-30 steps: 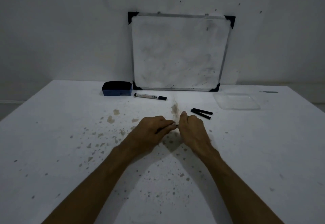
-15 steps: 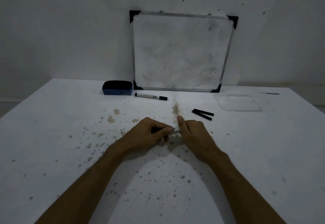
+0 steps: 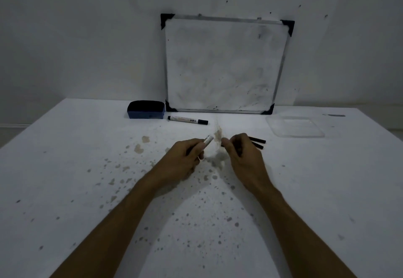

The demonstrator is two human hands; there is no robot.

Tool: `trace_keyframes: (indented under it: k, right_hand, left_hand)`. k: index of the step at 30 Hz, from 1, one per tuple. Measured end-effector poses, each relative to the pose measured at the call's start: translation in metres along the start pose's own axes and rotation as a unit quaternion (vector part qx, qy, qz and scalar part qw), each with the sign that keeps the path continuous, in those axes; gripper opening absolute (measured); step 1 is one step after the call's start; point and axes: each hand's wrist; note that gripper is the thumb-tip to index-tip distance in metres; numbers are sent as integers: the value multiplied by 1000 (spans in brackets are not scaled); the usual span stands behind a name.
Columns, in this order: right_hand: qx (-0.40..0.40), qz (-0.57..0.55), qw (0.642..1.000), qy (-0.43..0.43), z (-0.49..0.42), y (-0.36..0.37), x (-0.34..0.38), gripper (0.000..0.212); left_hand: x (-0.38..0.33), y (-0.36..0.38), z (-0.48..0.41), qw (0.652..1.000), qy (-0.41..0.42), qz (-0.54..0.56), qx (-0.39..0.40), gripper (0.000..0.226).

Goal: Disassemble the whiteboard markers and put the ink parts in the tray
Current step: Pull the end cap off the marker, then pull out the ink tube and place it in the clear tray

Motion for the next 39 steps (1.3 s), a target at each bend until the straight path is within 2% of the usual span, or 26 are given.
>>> trace_keyframes:
  k: [2, 6, 11, 15, 18, 21, 24, 27, 29, 31, 34, 35, 37, 39]
  right_hand:
    - [-8, 14, 1000, -13, -4, 3, -2, 23]
    - [-13, 52, 998, -37, -3, 2, -9, 27]
    - [12, 105, 994, -27, -4, 2, -12, 23]
    - [13, 110, 992, -60, -5, 3, -13, 34]
    - [64, 55, 994, -69, 1, 3, -6, 52]
    - [112, -54, 991, -58, 8, 4, 7, 68]
    - [82, -183, 977, -65, 8, 8, 18, 53]
    - [18, -331, 943, -12, 7, 13, 20, 24]
    - [4, -372, 928, 21, 7, 15, 17, 20]
    - [-10, -349, 937, 21, 6, 13, 17, 22]
    - [-47, -285, 957, -21, 7, 7, 25, 29]
    - [-55, -270, 960, -44, 9, 6, 29, 29]
    - [-57, -224, 969, -90, 16, 12, 33, 26]
    - [-22, -118, 986, -117, 22, 23, 32, 21]
  left_hand:
    - [0, -3, -3, 999, 2, 34, -15, 29]
    - [0, -5, -2, 991, -10, 126, -47, 30]
    - [-2, -2, -2, 980, -19, 197, -35, 26]
    - [-1, -1, -6, 966, -17, 251, -60, 28]
    - [-2, -8, -8, 930, -12, 351, -107, 31]
    - [-2, -15, -9, 884, 9, 453, -114, 33]
    - [-7, -6, -7, 861, -5, 499, -98, 33]
    - [-13, 12, -5, 855, -18, 516, -52, 36]
    - [-16, 20, -4, 856, -28, 515, -25, 37]
    - [-16, 24, -6, 842, -59, 536, -35, 41]
    - [-9, 20, -8, 754, -115, 643, -66, 52]
    - [-6, 17, -9, 736, -124, 662, -66, 53]
    - [-2, 13, -9, 738, -138, 658, -56, 49]
    - [-1, 13, -9, 755, -150, 637, -34, 46]
Point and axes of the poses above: each hand's wrist, its own z-axis away from the middle knuckle, its own y-axis out of the palm, x = y × z, and after that the axes turned 9 degrees about x, right-handed
